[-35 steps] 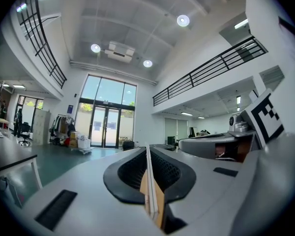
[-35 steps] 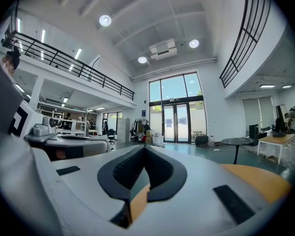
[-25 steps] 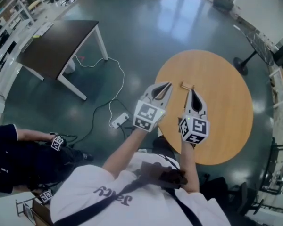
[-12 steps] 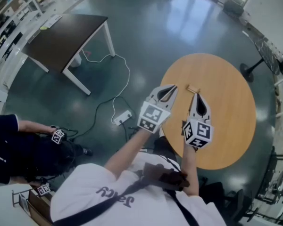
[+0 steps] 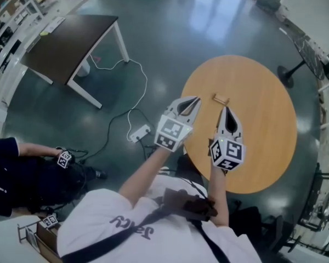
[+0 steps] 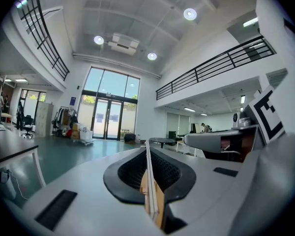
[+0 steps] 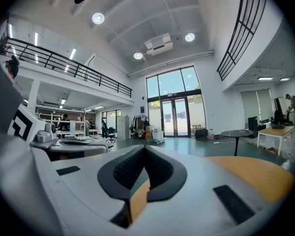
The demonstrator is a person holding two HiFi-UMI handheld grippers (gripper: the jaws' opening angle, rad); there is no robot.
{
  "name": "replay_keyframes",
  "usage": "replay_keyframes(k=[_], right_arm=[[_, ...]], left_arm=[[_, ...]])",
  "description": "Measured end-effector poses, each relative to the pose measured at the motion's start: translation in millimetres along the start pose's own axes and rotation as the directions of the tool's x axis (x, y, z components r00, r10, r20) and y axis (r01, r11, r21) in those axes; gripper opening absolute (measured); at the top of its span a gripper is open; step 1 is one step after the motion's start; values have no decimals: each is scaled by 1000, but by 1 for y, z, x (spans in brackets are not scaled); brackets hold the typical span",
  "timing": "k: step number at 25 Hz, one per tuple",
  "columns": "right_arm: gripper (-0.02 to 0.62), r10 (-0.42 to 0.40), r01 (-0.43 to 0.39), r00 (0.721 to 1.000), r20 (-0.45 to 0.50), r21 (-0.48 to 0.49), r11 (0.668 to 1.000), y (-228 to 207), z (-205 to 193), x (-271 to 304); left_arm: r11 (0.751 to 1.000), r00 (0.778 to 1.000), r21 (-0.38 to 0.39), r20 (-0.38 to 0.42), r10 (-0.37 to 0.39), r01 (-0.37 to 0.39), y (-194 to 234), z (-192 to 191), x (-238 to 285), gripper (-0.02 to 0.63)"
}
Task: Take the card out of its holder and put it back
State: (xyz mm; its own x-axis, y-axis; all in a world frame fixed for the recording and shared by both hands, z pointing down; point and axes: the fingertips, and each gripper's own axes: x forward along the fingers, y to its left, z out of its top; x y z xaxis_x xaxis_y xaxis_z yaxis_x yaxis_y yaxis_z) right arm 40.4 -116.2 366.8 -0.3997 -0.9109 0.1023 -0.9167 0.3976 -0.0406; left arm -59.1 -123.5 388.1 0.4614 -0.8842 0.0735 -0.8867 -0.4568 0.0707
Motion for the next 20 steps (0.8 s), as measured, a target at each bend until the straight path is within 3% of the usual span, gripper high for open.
replay_keyframes(k=[13, 20], right_arm=[[15, -89, 96, 991, -98, 66, 993, -55, -45, 7], [15, -84, 98, 988, -131, 108, 989, -76, -64, 16]], left_arm=[[999, 991, -8, -126, -38, 38, 15, -57, 34, 26], [991, 969, 23, -214, -125, 133, 20, -79, 65, 26]])
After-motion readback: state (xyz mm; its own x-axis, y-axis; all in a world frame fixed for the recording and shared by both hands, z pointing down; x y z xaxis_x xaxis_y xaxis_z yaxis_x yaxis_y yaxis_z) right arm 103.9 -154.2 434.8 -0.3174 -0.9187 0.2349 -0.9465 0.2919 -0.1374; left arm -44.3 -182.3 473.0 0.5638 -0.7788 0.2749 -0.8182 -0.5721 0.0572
